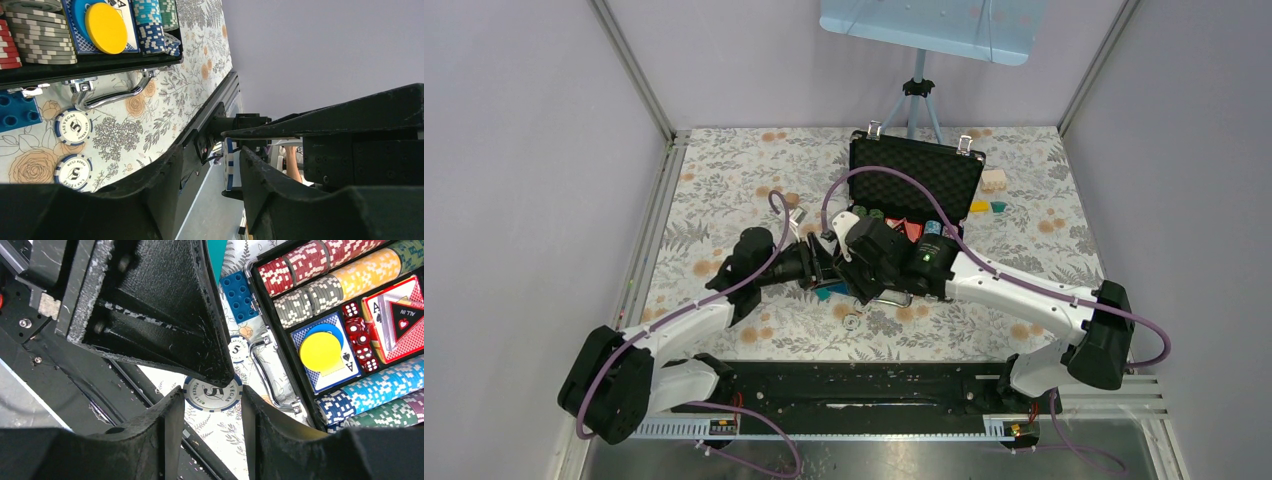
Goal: Pack up texas hold em set
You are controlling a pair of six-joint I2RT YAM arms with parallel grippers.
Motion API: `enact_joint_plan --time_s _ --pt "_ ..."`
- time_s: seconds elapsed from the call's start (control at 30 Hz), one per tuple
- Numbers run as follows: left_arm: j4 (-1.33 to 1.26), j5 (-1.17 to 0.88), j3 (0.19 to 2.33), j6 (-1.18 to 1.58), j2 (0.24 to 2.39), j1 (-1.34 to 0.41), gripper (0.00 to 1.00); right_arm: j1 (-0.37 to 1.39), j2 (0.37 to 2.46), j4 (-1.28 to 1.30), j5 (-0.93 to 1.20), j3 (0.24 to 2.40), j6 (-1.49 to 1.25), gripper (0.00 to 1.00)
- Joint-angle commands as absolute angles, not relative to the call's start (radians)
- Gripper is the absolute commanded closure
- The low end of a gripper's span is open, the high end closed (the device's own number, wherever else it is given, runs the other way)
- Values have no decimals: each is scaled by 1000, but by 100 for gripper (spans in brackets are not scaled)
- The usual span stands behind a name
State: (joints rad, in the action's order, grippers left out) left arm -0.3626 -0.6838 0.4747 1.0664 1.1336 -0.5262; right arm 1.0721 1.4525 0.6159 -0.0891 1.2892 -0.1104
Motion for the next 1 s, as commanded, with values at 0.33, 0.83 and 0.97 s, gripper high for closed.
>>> enact_joint_plan --time_s 0.33,0.83,0.97 --pt "-500 -728 522 1093 1159 -556 77 1066 1418 581 -132 1325 -63 62" --pt "-509 -729 524 1094 1168 -563 100 1066 1423 560 -145 1332 -63 60" --pt "-505 -722 539 1085 1167 -563 100 1066 1387 537 -169 1304 -92 34"
